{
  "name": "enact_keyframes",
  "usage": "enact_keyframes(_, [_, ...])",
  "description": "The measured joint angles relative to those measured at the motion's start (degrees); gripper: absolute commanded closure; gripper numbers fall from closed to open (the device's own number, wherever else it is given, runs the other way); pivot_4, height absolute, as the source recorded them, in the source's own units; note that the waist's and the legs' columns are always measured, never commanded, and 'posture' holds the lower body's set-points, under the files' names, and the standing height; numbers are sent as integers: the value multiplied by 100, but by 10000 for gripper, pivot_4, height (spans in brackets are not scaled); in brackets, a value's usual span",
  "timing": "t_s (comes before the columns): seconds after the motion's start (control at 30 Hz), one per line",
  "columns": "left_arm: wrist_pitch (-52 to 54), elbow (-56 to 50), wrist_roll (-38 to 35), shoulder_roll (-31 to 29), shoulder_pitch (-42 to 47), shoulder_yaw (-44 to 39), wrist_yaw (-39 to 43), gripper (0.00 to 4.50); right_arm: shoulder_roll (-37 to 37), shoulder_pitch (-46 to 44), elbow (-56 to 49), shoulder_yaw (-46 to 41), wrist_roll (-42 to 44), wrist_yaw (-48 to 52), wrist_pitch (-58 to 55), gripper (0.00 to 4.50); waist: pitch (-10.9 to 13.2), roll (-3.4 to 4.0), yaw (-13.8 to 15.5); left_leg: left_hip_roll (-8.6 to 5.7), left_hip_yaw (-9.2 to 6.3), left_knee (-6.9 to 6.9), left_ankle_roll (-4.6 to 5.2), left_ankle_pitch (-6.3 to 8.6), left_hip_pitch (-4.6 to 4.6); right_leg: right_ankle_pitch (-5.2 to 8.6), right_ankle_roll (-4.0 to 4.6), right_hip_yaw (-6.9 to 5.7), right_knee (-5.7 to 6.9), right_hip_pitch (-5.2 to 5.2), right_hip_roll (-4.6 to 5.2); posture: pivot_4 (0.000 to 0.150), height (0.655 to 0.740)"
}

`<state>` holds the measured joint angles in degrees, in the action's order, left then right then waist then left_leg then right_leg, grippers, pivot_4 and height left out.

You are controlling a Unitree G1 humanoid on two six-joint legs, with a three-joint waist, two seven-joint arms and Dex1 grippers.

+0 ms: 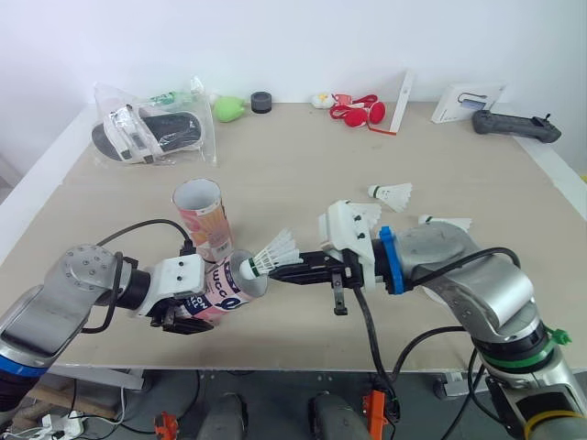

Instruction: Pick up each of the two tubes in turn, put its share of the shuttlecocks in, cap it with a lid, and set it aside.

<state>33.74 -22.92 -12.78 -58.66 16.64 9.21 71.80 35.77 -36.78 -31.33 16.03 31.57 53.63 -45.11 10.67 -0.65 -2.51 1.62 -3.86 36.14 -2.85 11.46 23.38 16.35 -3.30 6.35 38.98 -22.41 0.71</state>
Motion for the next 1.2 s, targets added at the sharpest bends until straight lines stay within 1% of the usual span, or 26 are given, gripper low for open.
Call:
enact_keyframes(0.1, [0, 0, 4, 1, 0, 0, 0, 14249, -61, -1, 0, 40, -21, -4, -9, 44775, 0, 0, 0, 0, 0, 0, 0, 0, 0, 0, 0, 0, 0, 0, 0, 1500, 7400])
enact_keyframes(0.2, [0, 2, 11, 15, 0, 2, 0, 14249, -122, 0, 0, 44, 45, -24, -105, 35231, 0, 0, 0, 0, 0, 0, 0, 0, 0, 0, 0, -1, 0, 1, 0, 1500, 7400])
enact_keyframes(0.23, [0, 2, 18, 25, 0, 4, 0, 14249, -152, 6, 0, 24, 123, -42, -165, 29876, 0, 0, 0, 0, 0, 0, 0, 0, 0, 0, 0, -1, 0, 1, 0, 1500, 7400])
enact_keyframes(0.27, [0, 2, 26, 37, 0, 9, 1, 14249, -174, 13, 0, -8, 193, -50, -215, 25843, 0, 0, 1, 0, 0, 0, 0, 0, 0, 0, 0, -1, 0, 1, 0, 1500, 7400])
enact_keyframes(0.33, [0, 3, 46, 62, 18, 36, 1, 14249, -183, 43, -2, -91, 334, -82, -306, 15412, 0, 0, 7, 0, 0, 1, 0, 0, 0, 0, 0, -1, 0, 2, 1, 1500, 7400])
enact_keyframes(0.37, [-1, 12, 61, 83, 52, 61, 2, 14249, -182, 74, -8, -153, 427, -120, -361, 11211, 0, 0, 13, -1, 0, 1, 0, 0, 0, 0, 0, -1, 0, 2, 1, 1500, 7400])
enact_keyframes(0.43, [-13, 47, 86, 122, 110, 102, 13, 14249, -181, 163, -65, -283, 561, -171, -455, 694, 0, 0, 26, -2, 0, 2, 0, 0, 0, 0, 0, -1, 0, 2, 2, 1500, 7400])
enact_keyframes(0.5, [-29, 62, 104, 133, 148, 127, 39, 14249, -176, 349, -209, -579, 856, -337, -623, 232, 0, 0, 38, -2, -1, 1, 0, 0, 1, 1, -1, -1, 0, 2, 2, 1500, 7400])
enact_keyframes(0.57, [-86, 92, 107, 158, 173, 143, 52, 14249, -100, 710, -369, -1179, 1132, -587, -767, 232, 0, -1, 69, -3, -2, 1, 0, 0, 4, 2, -4, -3, -3, 3, 5, 1500, 7400])
enact_keyframes(0.6, [-126, 105, 104, 176, 162, 145, 57, 14249, 74, 970, -406, -1536, 1190, -714, -827, 232, -1, -3, 78, -6, -2, 1, -1, 0, 5, 4, -6, -4, -4, 4, 10, 1500, 7400])
enact_keyframes(0.63, [-139, 106, 104, 186, 166, 151, 60, 14249, 270, 1195, -416, -1754, 1172, -779, -853, 232, -1, -3, 89, -10, -2, -1, 0, 0, 6, 6, -6, -5, -8, 4, 15, 1500, 7400])
enact_keyframes(0.67, [-160, 124, 99, 219, 173, 156, 71, 14249, 694, 1694, -449, -2081, 1042, -805, -864, 232, -1, -4, 115, -16, 0, -6, -1, 0, 6, 10, -8, -5, -14, 4, 22, 1500, 7400])
enact_keyframes(0.7, [-190, 148, 98, 224, 183, 160, 104, 14249, 954, 2045, -441, -2274, 946, -823, -878, 232, -1, -4, 114, -18, 5, -10, -1, 0, 6, 11, -8, -3, -16, 4, 25, 1500, 7400])
enact_keyframes(0.77, [-247, 221, 103, 230, 207, 184, 162, 14249, 1242, 2601, -440, -2696, 868, -826, -878, 232, -7, 8, 110, -19, 13, -20, 0, 0, 2, 8, -16, 1, -19, 2, 27, 1500, 7400])
enact_keyframes(0.83, [-306, 319, 133, 271, 263, 227, 206, 14249, 1433, 2934, -460, -3122, 877, -787, -875, 232, -12, 19, 109, -19, 15, -20, 1, 0, -1, 1, -26, 1, -18, 3, 27, 1500, 7400])
enact_keyframes(0.93, [-469, 513, 177, 369, 385, 301, 300, 14249, 1721, 3371, -460, -3745, 840, -790, -881, 232, -13, 20, 127, -18, 21, -15, 8, -5, -2, 9, -14, -1, -22, 13, 32, 1500, 7400])
enact_keyframes(1.07, [-596, 680, 273, 509, 532, 396, 371, 14249, 1754, 3734, -431, -3897, 657, -1013, -933, 232, -14, 19, 130, -22, 66, -14, 29, -18, -2, 0, -29, -1, -31, 21, 66, 1500, 7400])
enact_keyframes(1.2, [-653, 742, 325, 603, 582, 431, 392, 14249, 1599, 3769, -346, -3700, 513, -1455, -1098, 232, -17, 22, 130, -25, 69, -14, 41, -26, -2, -17, -47, -1, -83, 26, 73, 1500, 7400])
